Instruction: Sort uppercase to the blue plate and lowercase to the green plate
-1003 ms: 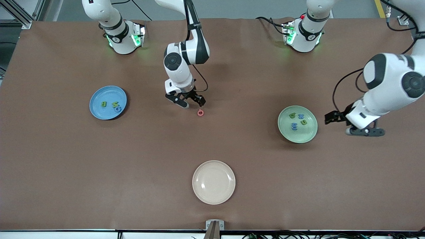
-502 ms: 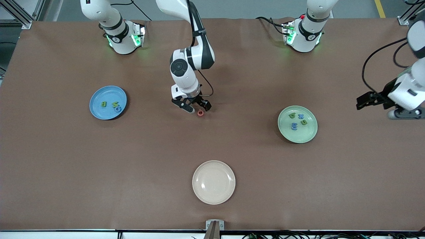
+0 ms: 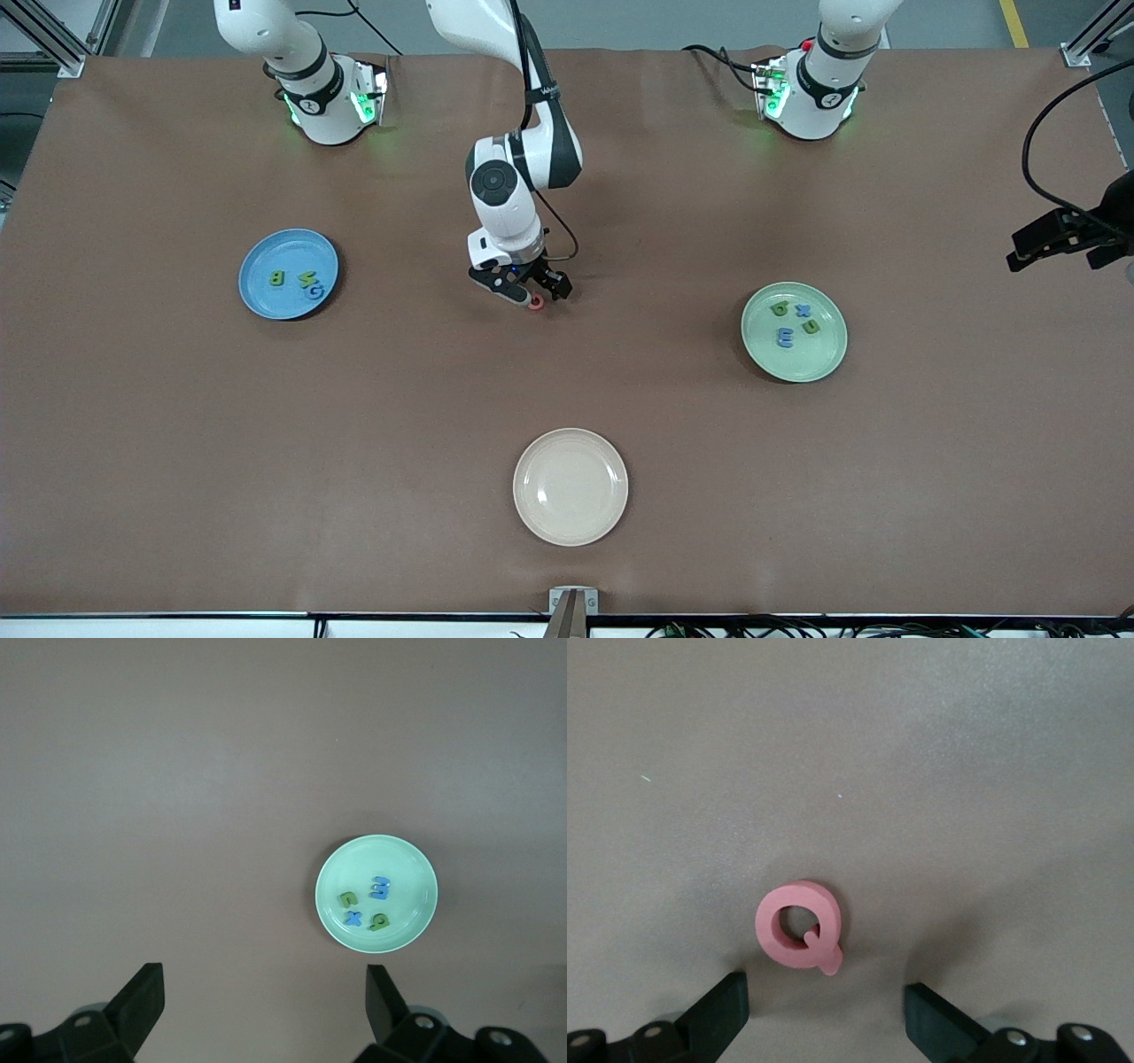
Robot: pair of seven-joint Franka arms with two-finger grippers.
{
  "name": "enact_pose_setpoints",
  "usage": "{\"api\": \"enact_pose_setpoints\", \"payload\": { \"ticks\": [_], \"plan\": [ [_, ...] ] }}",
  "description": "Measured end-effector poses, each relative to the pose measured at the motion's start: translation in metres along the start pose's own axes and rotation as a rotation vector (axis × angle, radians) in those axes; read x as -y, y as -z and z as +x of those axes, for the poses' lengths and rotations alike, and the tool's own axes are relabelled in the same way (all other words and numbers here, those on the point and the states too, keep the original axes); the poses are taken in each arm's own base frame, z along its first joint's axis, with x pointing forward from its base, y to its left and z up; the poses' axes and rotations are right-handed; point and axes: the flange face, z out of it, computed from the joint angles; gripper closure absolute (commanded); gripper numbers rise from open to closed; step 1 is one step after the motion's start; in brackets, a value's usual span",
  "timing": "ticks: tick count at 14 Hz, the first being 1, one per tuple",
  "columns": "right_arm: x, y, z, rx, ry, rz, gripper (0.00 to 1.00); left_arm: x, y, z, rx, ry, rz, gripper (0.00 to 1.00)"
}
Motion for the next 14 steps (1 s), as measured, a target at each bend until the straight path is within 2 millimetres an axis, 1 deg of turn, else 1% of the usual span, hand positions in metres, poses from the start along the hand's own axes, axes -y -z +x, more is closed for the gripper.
{"api": "enact_pose_setpoints", "payload": {
  "ticks": [3,5,6,10,14],
  "plan": [
    [0.002,0.001,0.001,-0.017,0.032,-0.016,0.22,-0.006,0.010,-0.003,-0.001,-0.006,-0.011,0.00],
    [0.003,0.002,0.004,-0.026,0.044,-0.025,0.25,-0.006,0.012,-0.004,0.000,-0.012,-0.018,0.00],
    [0.003,0.002,0.007,-0.033,0.050,-0.031,0.25,-0.004,0.012,-0.004,0.000,-0.013,-0.018,0.00],
    [0.001,0.004,0.022,-0.063,0.059,-0.042,0.27,-0.007,0.020,-0.008,-0.011,-0.015,-0.017,0.00],
    [0.000,0.006,0.035,-0.081,0.051,-0.040,0.29,0.000,0.028,-0.012,-0.025,-0.002,-0.016,0.00]
  ]
}}
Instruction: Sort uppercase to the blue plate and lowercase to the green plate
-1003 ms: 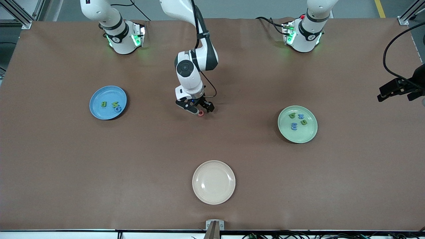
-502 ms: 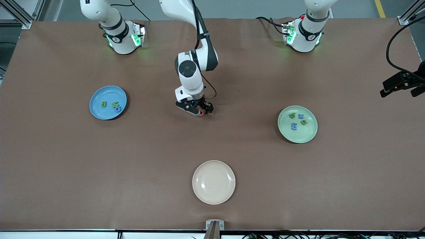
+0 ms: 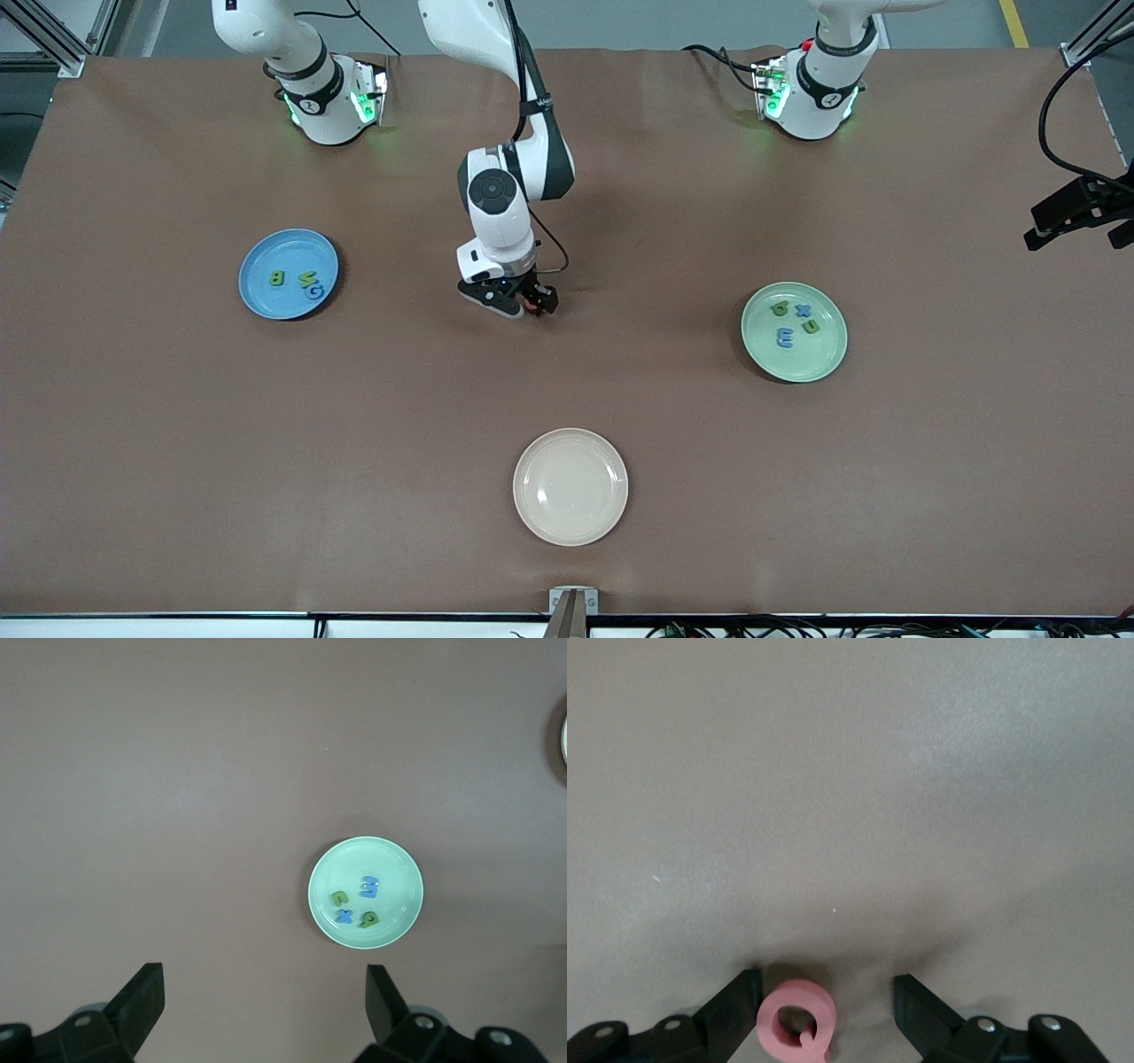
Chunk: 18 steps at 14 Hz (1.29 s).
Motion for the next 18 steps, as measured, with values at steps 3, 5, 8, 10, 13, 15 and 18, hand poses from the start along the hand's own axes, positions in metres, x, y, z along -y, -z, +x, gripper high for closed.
{"api": "enact_pose_setpoints", "payload": {
  "ticks": [3,5,8,10,13,15,18],
  "plan": [
    [0.001,0.000,0.000,0.000,0.000,0.000,0.29,0.002,0.000,0.000,0.001,0.004,0.000,0.00],
    [0.003,0.000,-0.003,-0.001,-0.015,0.001,0.29,0.003,0.000,0.000,0.001,0.005,0.000,0.00],
    [0.011,0.001,-0.011,0.005,-0.018,0.009,0.29,0.002,0.000,0.000,0.001,0.004,0.000,0.00],
    [0.014,0.001,-0.015,0.007,-0.019,0.011,0.29,0.002,0.001,0.000,-0.001,0.004,0.000,0.00],
    [0.015,0.001,-0.018,0.007,-0.017,0.011,0.33,0.002,0.006,-0.002,-0.010,0.004,0.001,0.00],
    [0.015,0.001,-0.018,0.005,-0.014,0.011,0.52,-0.002,0.008,-0.002,-0.014,-0.003,0.000,0.00],
    [0.018,0.003,-0.019,-0.002,0.003,0.009,0.83,-0.014,0.008,-0.002,-0.015,-0.025,-0.001,0.00]
  ]
}}
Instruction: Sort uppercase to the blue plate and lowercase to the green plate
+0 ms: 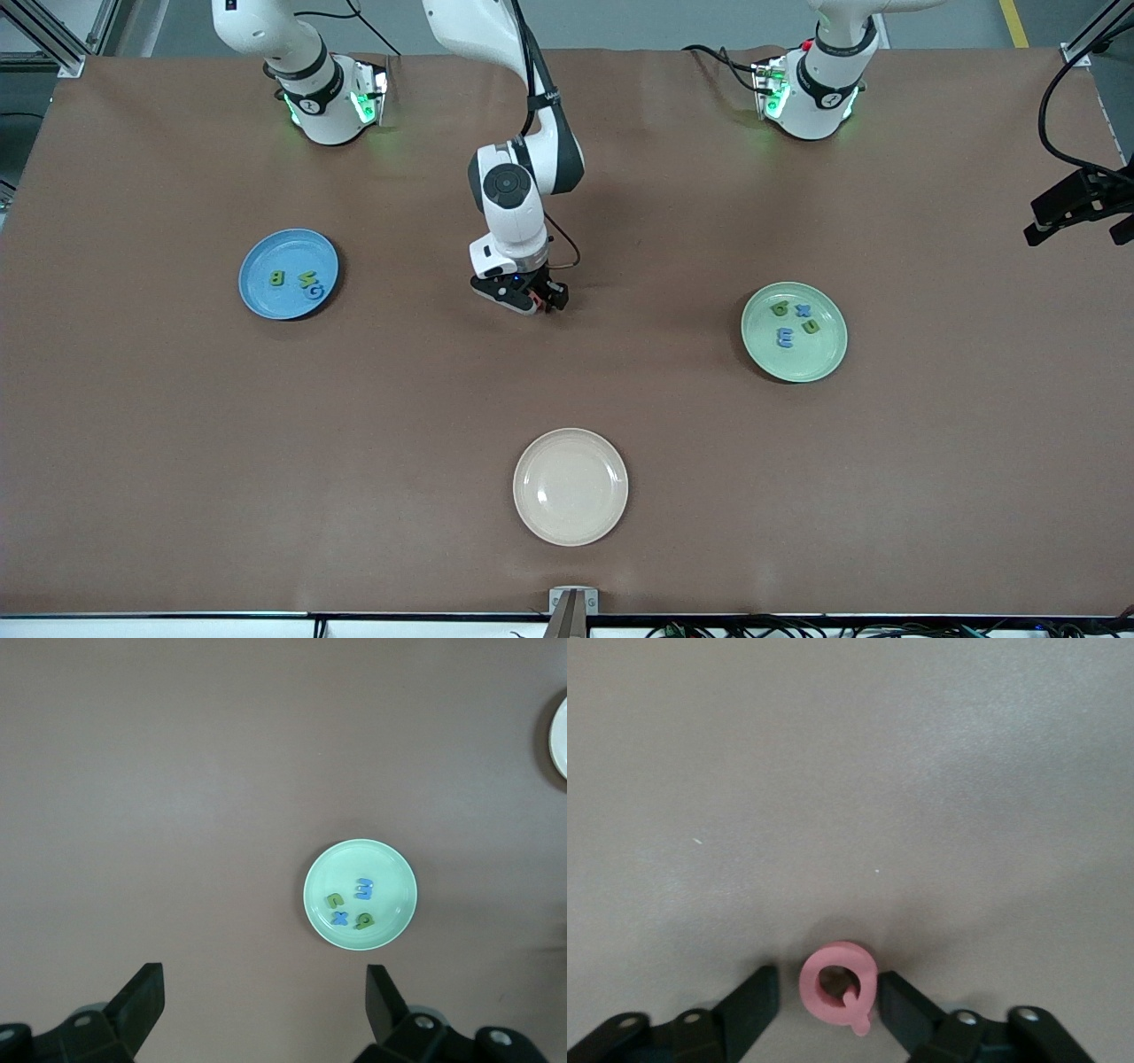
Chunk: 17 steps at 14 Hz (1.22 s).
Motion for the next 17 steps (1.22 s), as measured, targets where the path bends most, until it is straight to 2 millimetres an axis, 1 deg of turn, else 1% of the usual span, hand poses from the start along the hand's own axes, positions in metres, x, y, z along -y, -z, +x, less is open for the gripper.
{"api": "enact_pose_setpoints", "payload": {
  "ticks": [1,2,5,7,9,10,11,14,15,16,17],
  "plan": [
    [0.001,0.001,0.000,0.000,0.002,0.001,0.98,-0.002,0.000,0.000,0.000,-0.004,0.000,0.00],
    [0.001,0.001,0.000,-0.001,0.002,0.001,1.00,-0.003,0.000,0.000,0.000,-0.005,0.000,0.00],
    [0.001,0.001,0.001,0.004,0.001,-0.003,1.00,-0.003,0.001,0.000,-0.002,-0.005,0.000,0.00],
    [-0.002,0.003,0.007,0.027,0.001,-0.033,1.00,-0.003,0.002,0.000,-0.004,-0.005,0.000,0.00],
    [-0.012,0.010,0.027,0.062,0.010,-0.087,1.00,-0.003,0.002,0.000,-0.005,-0.005,0.000,0.00],
    [-0.018,0.019,0.042,0.085,0.024,-0.112,1.00,-0.003,0.002,0.000,-0.005,-0.005,0.000,0.00],
    [-0.025,0.033,0.059,0.110,0.043,-0.134,1.00,-0.003,0.002,0.000,-0.005,-0.005,0.000,0.00],
    [-0.051,0.083,0.109,0.194,0.099,-0.180,1.00,-0.004,0.003,0.000,-0.006,-0.007,0.000,0.00],
    [-0.058,0.095,0.120,0.204,0.113,-0.186,1.00,-0.004,0.003,0.000,-0.007,-0.007,0.000,0.00],
    [-0.062,0.101,0.125,0.206,0.120,-0.187,1.00,-0.004,0.003,0.000,-0.007,-0.007,0.000,0.00],
    [-0.064,0.101,0.125,0.207,0.122,-0.189,1.00,-0.004,0.003,0.000,-0.007,-0.007,0.000,0.00]
  ]
}}
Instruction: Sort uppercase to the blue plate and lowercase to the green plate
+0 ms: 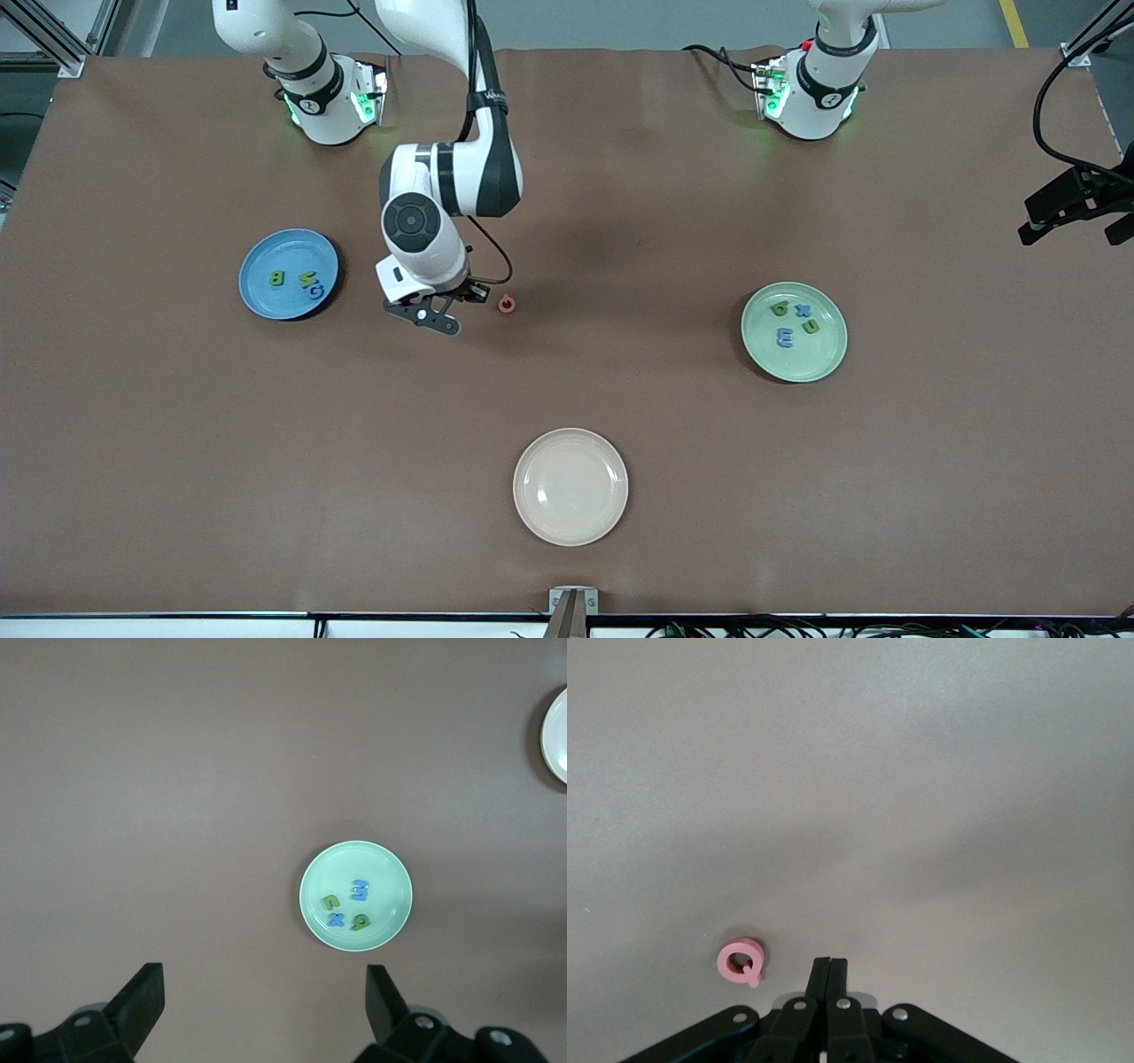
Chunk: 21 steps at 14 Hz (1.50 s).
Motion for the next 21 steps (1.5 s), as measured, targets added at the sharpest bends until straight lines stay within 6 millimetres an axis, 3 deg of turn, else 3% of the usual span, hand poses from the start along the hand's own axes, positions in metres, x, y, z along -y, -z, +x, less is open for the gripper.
{"api": "enact_pose_setpoints", "payload": {
  "ticks": [1,2,3,5,8,12,18,21],
  "plan": [
    [0.001,-0.002,-0.003,0.001,0.004,-0.003,0.90,0.000,0.000,0.000,0.000,0.000,0.000,0.00],
    [0.004,-0.004,-0.007,-0.002,0.007,-0.005,0.54,0.000,0.000,0.000,0.000,0.000,0.000,0.00],
    [0.007,-0.005,-0.010,-0.012,0.006,-0.004,0.01,0.000,0.000,0.000,0.000,0.000,0.000,0.00],
    [0.019,-0.013,-0.019,-0.044,-0.010,0.006,0.00,-0.001,0.000,0.000,-0.001,-0.002,0.000,0.00],
    [0.042,-0.046,-0.040,-0.096,-0.031,0.020,0.00,-0.004,0.001,0.000,-0.001,-0.008,-0.001,0.00],
    [0.056,-0.083,-0.057,-0.137,-0.054,0.031,0.00,-0.007,0.001,0.000,-0.002,-0.012,-0.001,0.00],
    [0.060,-0.095,-0.056,-0.166,-0.061,0.054,0.00,-0.008,0.001,0.000,-0.002,-0.015,-0.001,0.00],
    [0.059,-0.109,-0.056,-0.183,-0.060,0.065,0.16,-0.008,0.001,0.000,-0.002,-0.015,-0.001,0.00]
  ]
}}
